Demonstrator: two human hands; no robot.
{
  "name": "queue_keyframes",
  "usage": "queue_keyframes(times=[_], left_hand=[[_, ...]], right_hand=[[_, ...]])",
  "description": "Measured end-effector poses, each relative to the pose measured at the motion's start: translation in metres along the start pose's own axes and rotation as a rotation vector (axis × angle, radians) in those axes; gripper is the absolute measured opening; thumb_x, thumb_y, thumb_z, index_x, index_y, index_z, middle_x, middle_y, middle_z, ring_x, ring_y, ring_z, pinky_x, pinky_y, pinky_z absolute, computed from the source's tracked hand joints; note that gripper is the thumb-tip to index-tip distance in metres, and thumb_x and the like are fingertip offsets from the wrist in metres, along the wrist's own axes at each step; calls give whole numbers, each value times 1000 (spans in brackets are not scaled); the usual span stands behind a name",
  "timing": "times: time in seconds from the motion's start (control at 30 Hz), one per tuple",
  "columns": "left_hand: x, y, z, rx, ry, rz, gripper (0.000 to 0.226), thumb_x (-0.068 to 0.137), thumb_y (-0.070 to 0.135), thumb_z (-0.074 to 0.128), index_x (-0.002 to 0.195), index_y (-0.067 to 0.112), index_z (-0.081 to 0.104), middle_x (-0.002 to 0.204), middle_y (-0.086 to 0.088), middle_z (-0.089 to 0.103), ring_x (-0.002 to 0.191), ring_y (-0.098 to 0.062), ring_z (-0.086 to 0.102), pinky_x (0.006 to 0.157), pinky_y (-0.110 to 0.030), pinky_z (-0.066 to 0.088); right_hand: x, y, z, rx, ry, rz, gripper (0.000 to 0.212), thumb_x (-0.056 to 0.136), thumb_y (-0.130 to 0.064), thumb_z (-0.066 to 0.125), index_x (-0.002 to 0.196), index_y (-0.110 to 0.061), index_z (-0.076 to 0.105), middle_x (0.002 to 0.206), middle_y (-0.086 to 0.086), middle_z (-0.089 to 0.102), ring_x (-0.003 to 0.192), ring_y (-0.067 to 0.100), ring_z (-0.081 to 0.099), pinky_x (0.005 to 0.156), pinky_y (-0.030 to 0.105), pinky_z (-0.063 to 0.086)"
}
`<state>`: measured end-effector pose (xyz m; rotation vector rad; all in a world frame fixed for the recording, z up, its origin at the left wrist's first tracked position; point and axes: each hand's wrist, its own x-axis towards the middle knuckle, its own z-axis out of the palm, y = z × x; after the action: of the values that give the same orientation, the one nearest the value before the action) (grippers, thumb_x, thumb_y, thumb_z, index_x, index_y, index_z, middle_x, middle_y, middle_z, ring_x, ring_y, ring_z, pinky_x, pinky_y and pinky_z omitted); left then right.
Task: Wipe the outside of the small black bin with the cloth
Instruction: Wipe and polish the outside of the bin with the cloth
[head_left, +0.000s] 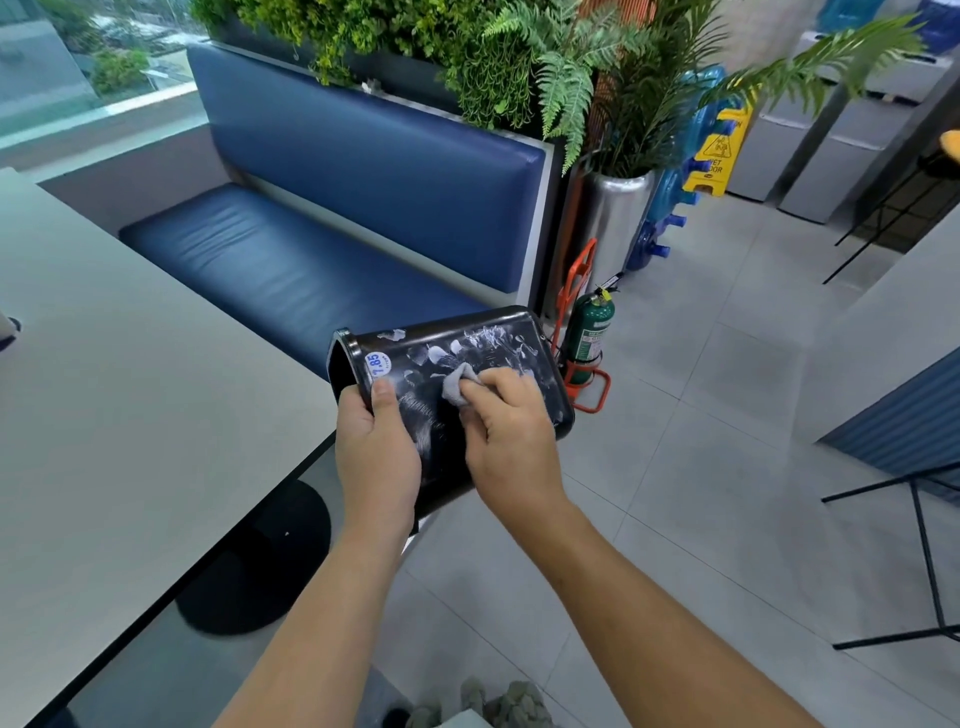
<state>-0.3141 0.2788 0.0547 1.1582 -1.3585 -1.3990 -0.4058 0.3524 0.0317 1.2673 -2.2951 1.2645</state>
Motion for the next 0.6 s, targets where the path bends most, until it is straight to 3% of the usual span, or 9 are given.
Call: queue_keyframes(times=[0.13, 0.23, 0.37, 0.6], left_hand=[[-3, -2, 0, 61, 11, 34, 26, 114, 39, 44, 108, 21, 62, 98, 9, 72, 88, -8, 67, 85, -38, 52], [-5, -5, 0, 32, 1, 21, 24, 113, 38, 46, 105, 25, 63, 99, 8, 74, 92, -14, 69, 91, -44, 56], [-6, 0, -3, 30, 18, 40, 26, 111, 44, 46, 106, 27, 66, 98, 9, 72, 90, -15, 66, 92, -47, 55], [-9, 0, -6, 111, 1, 93, 24, 114, 33, 45, 107, 20, 64, 95, 12, 72, 85, 2, 66, 84, -33, 53]], right_hand=[[-28, -23, 1, 72, -35, -29, 28, 89, 2, 64, 113, -7, 77, 106, 2, 65, 90, 24, 52, 78, 35, 49], [-14, -38, 8, 114, -63, -41, 26, 93, -9, 59, 112, -12, 77, 105, -1, 65, 90, 26, 52, 71, 41, 52], [11, -23, 6, 55, -1, 9, 23, 92, -4, 65, 111, -9, 78, 104, -1, 65, 91, 25, 53, 73, 41, 52], [-23, -40, 3, 122, -29, -32, 27, 91, -1, 65, 112, -11, 78, 104, -1, 65, 89, 24, 52, 75, 29, 48]])
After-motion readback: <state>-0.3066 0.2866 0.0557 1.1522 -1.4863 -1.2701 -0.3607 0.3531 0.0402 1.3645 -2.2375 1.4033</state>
